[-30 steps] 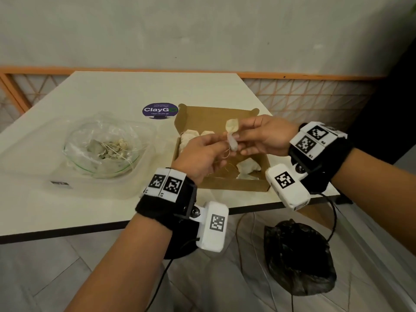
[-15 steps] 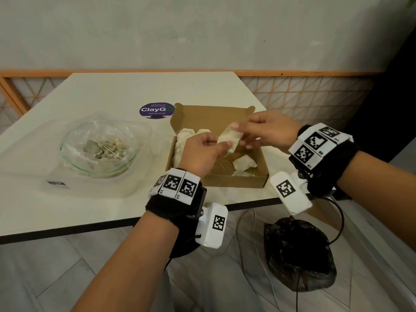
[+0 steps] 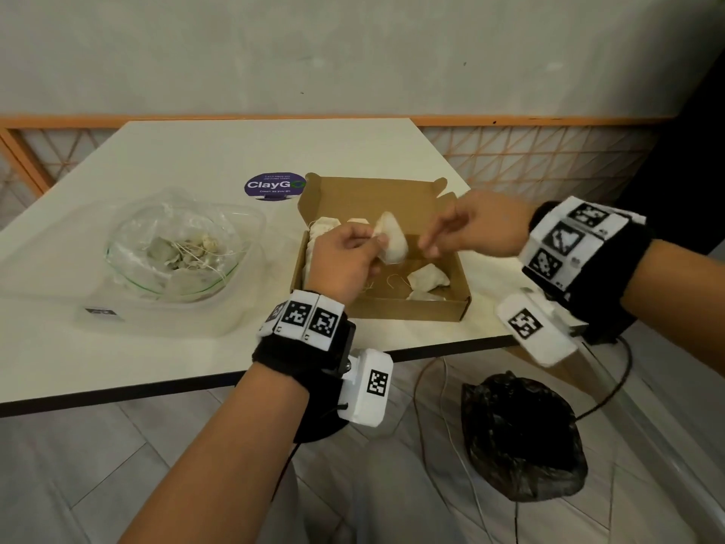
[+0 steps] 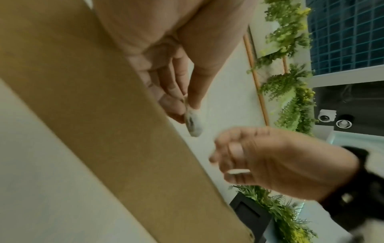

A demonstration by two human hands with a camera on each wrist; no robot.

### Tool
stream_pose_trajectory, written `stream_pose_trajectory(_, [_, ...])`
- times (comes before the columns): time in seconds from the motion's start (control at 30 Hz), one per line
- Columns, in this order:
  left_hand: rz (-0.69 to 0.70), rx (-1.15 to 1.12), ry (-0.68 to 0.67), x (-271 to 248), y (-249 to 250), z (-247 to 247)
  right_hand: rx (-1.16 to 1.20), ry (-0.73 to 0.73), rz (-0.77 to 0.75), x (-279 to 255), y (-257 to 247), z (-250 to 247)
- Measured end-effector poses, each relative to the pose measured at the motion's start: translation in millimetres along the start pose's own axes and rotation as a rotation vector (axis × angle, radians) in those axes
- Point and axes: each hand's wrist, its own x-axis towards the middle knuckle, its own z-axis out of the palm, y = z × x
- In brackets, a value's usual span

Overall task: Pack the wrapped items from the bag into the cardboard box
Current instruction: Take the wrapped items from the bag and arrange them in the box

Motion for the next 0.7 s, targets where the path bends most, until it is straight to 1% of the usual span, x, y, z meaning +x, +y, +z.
stream_pose_trajectory(0.03, [-0.015,-0.011,0.016,2,-2,-2,-0.171,-0.092,0.0,-3,4,2])
stream_pose_trajectory(0.1, [-0.047,-0.045,0.025,6,-3,-3,-0.373,-0.251,0.012,-6,8,10])
stream_pose_trajectory(0.17, [-0.072,-0.091,0.037,8,-4,-2,-0.487,-0.314,-0.006,-7,7,19])
stream_pose_trajectory(0.23, [-0.077,-0.111,0.07,10,-5,-1,-0.602,-0.33,-0.029,-4,8,24])
stream_pose_trajectory(0.3, [-0.077,-0.124,0.087,10,-6,-3,-0.684,-0.303,-0.048,-1,10,31])
stream_pose_trajectory(0.43, [-0.074,-0.127,0.09,12,-7,-4,-0.663,-0.18,-0.069,3,18,41])
stream_pose_trajectory(0.5, [-0.075,-0.122,0.085,11,-7,-3,-0.574,-0.14,-0.057,4,22,37])
stream_pose_trajectory(0.53, [-0.077,-0.121,0.082,12,-7,-3,-0.452,-0.111,-0.043,3,23,34])
stream_pose_trajectory(0.63, [-0.079,-0.099,0.069,12,-7,-2,0.065,0.038,-0.009,6,27,21])
stream_pose_trajectory(0.7, [-0.073,-0.066,0.051,12,-7,-2,0.329,0.109,-0.006,6,25,16])
